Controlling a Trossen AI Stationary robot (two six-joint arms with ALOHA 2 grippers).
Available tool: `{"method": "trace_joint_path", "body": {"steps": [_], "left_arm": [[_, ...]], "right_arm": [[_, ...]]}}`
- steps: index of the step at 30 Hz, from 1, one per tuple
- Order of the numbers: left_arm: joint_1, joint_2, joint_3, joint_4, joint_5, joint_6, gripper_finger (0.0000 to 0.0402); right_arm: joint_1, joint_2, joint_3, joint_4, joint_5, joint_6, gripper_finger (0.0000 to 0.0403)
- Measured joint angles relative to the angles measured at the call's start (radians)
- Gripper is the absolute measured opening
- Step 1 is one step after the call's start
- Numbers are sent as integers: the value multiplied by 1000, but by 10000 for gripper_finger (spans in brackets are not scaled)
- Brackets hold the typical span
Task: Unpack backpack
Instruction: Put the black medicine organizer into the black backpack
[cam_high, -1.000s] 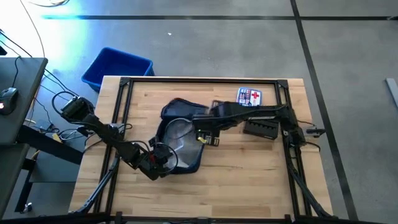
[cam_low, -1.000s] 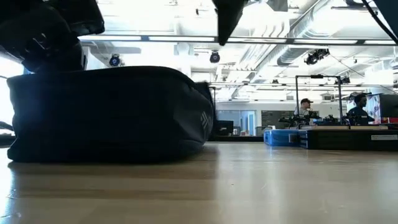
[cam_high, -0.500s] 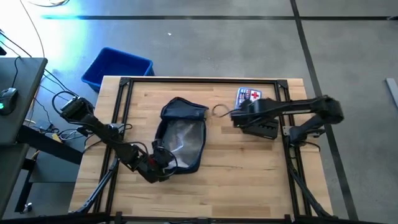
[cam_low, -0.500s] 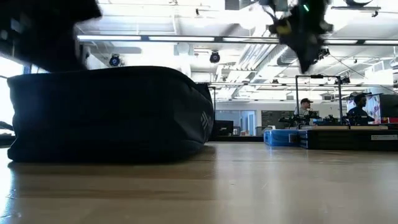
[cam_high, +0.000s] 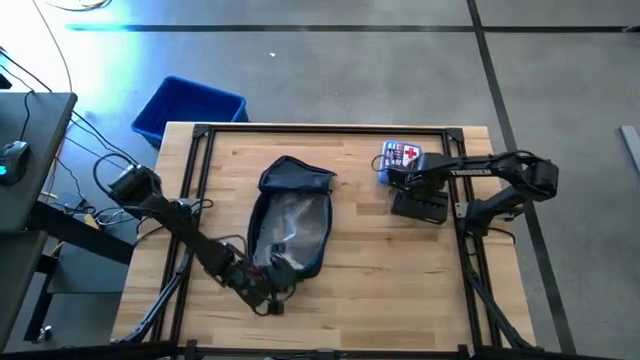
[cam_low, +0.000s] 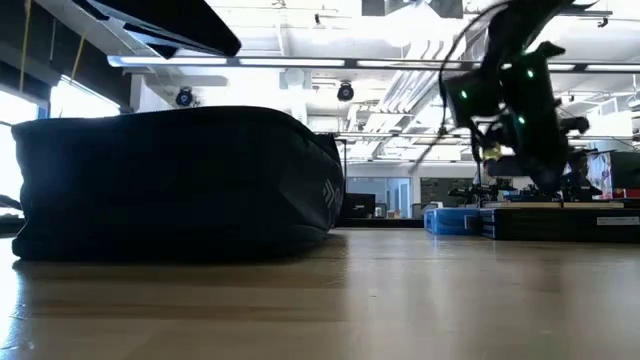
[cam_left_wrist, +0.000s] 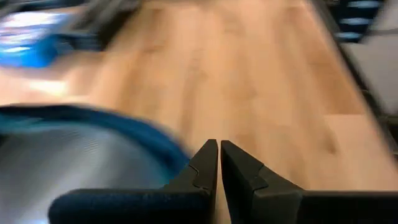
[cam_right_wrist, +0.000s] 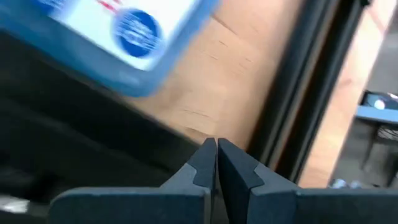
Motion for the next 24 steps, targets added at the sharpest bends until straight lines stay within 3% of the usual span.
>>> {"method": "trace_joint_path", "body": {"steps": [5,9,18,24], "left_arm": [[21,145,23,201,94,81,0],[39,229,109,142,150,105,0],[55,283,203,53,149,131,0],[71,302,203,58,148,127,0]], "right_arm": [[-17,0,-98,75,1,-27,0],[9,-2,-139,106,-30,-34,0],[173,-1,-106,223,-343,-11,0],[314,-1,-102,533,-465,79,0]]}}
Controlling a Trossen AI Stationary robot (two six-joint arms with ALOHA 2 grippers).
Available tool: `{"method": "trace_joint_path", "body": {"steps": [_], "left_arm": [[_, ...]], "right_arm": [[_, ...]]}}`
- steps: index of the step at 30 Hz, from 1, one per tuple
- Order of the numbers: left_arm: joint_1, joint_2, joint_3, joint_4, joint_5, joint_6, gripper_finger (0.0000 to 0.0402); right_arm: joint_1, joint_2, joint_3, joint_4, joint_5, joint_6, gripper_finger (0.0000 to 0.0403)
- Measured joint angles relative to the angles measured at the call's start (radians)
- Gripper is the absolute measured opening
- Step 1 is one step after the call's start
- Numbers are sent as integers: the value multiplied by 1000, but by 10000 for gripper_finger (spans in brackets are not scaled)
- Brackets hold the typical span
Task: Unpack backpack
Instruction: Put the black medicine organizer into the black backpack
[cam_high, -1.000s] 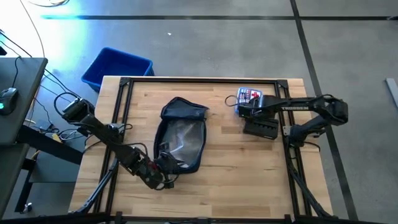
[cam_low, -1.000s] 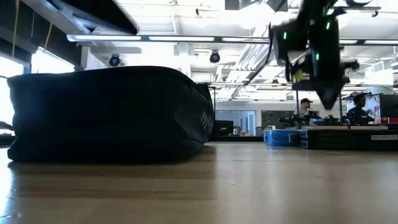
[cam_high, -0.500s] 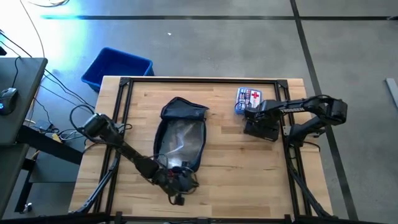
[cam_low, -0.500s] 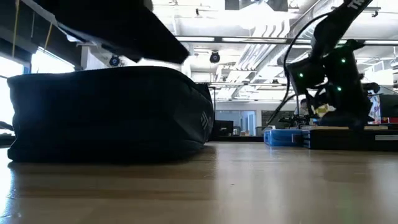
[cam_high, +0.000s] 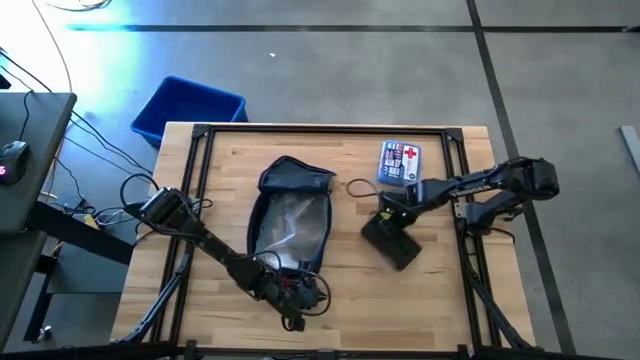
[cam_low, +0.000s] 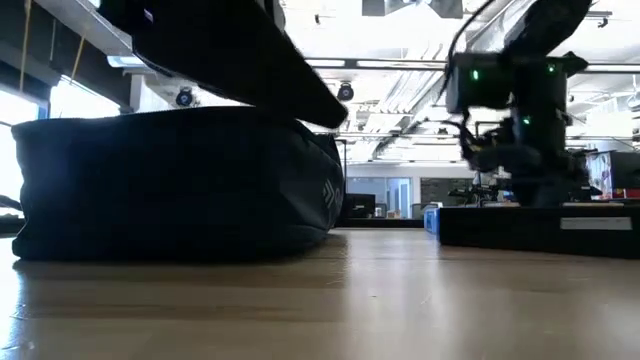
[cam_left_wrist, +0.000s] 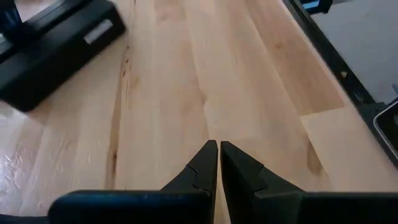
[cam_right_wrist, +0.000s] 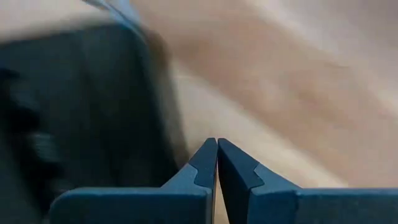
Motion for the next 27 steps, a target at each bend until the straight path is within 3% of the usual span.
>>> {"method": "trace_joint_path", "body": {"steps": [11,18,21,27], "left_arm": [[61,88,0,66,51,-19,0],[67,89,0,62,51,-27,0],[67,89,0,63,51,-27,0],[71,94,-2,64,90,-52,0]], "right_arm": [[215,53,2,483,-16,45,0],[255,6,14,340,7,47,0],[256,-23,13,263,-35,52,9],[294,-24,-20,349,-123,102,94]]}}
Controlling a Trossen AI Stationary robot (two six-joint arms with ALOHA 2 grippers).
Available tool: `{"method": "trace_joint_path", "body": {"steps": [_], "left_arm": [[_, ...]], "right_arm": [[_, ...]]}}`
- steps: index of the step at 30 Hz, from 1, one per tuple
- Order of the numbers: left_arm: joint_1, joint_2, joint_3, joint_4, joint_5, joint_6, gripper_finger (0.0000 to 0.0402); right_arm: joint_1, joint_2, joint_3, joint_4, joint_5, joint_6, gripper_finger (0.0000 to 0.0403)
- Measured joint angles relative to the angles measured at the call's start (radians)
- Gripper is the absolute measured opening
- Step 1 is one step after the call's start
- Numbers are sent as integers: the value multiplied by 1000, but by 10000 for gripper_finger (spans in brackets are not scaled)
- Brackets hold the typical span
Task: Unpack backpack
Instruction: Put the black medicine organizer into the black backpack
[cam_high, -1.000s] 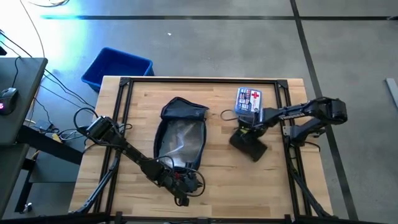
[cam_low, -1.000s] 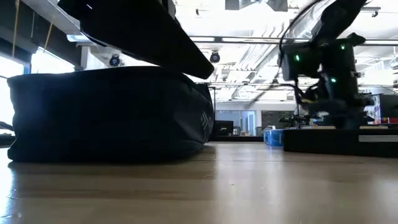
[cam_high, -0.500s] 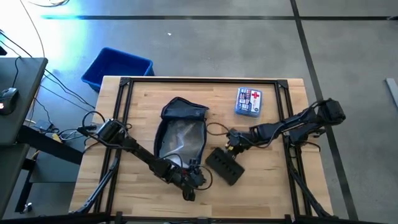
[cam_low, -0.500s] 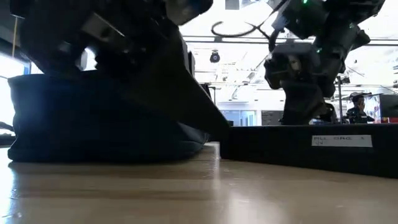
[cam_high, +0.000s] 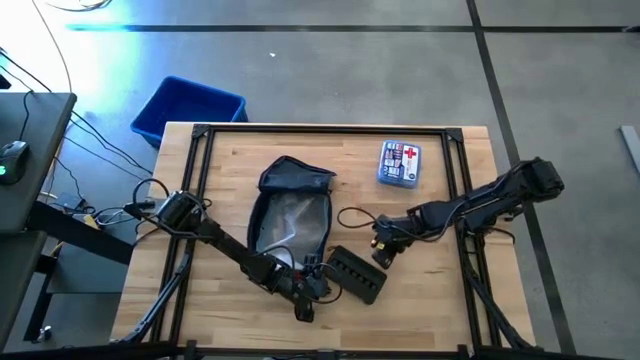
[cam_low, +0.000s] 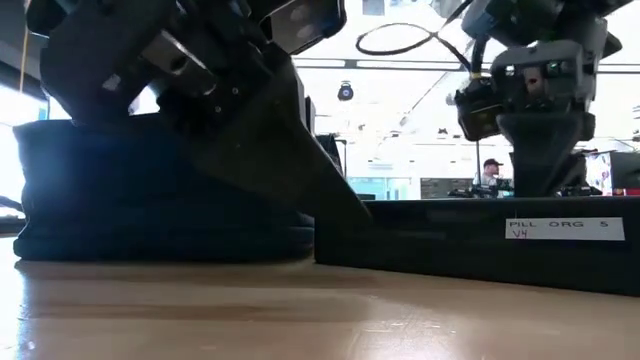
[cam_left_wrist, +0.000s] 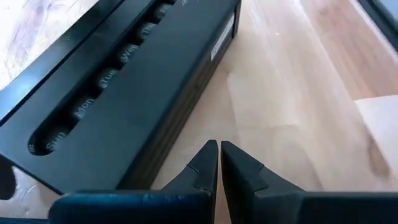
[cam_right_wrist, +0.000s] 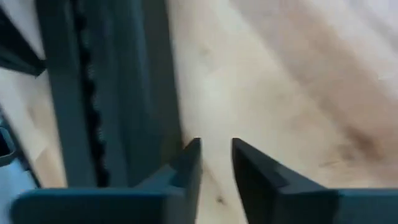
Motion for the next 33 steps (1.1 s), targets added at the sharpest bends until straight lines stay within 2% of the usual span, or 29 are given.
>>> {"method": "trace_joint_path", "body": {"steps": [3,7,11,17,23,27,33], "left_arm": [[5,18,0,2,-36,-2,0],[25,65,2,17,-30,-6,0],[48,77,3,27,-27,-8,0],[99,76,1,48,-38,17,0],[119,77,-1,42,-23,1,0],[116,78,-1,46,-31,0,0],[118,83,1,76,-43,2,0]], "right_arm": [[16,0,-45,81,-20,42,160],[44,5,-139,321,-59,116,248],[83,25,-236,542,-29,211,297],[150,118,-258,762,51,250,299],[166,246,-180,801,60,246,293],[167,284,-155,864,82,246,293],[157,292,-148,919,234,263,289]]}}
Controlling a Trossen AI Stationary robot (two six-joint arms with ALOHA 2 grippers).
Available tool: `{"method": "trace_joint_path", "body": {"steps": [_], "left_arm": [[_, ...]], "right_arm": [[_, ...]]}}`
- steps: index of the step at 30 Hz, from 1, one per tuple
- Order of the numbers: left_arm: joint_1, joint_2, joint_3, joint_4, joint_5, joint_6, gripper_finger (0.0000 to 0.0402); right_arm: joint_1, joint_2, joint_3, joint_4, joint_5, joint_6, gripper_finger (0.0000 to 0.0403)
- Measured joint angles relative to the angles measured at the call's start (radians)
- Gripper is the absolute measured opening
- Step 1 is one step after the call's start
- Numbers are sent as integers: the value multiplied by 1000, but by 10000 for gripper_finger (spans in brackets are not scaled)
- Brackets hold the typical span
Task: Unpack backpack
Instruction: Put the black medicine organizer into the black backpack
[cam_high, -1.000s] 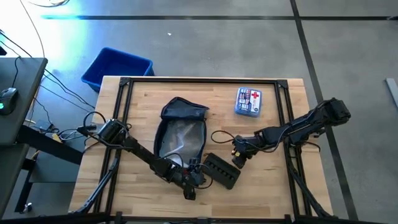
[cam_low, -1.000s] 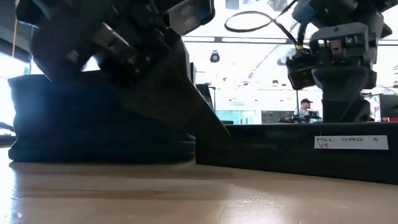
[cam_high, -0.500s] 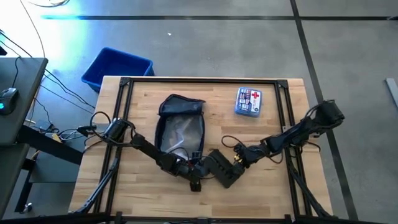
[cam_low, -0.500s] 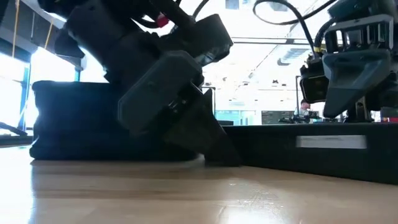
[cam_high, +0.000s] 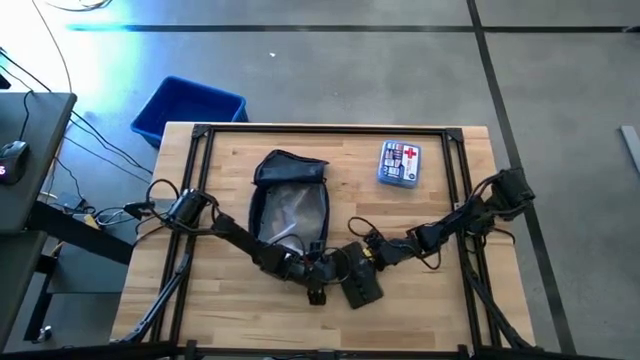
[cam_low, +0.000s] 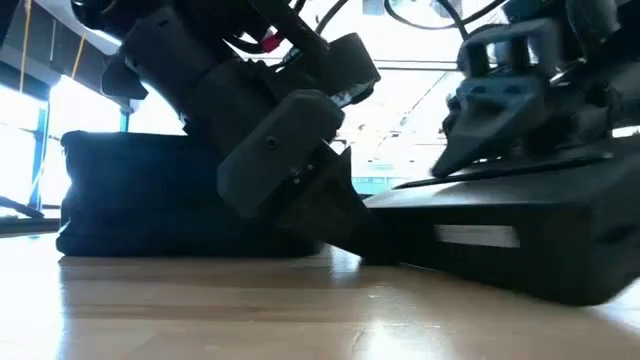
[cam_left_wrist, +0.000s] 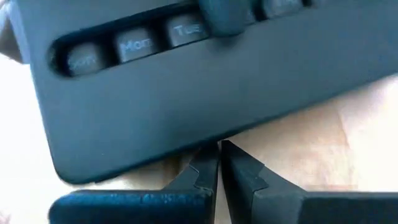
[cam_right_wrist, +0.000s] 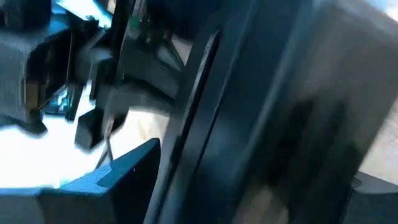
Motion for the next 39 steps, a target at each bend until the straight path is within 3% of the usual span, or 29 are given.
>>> {"method": "trace_joint_path", "body": {"steps": [5,11,17,21,24,28,34,39], "left_arm": [[-4,1,-1,8,-1,1,0],[-15,-19,-2,-14,3,1,0],[-79,-182,54,-214,-15,-1,0],[-176,-316,101,-386,-62,-40,0],[-281,-418,109,-438,-97,-71,0],[-436,-526,112,-488,-220,-118,0],[-643,-584,112,-559,-541,-197,0],[-747,-591,110,-560,-619,-232,0]], "right_arm": [[-2,-2,0,-12,-7,0,255],[-2,-7,1,-7,-58,4,161],[9,-59,0,-49,-96,-79,156],[24,-158,48,-218,-30,-173,156],[36,-235,190,-504,41,-275,156],[58,-220,467,-843,187,-467,156],[24,-22,879,-958,330,-865,156],[-40,215,1161,-950,386,-1213,156]]}}
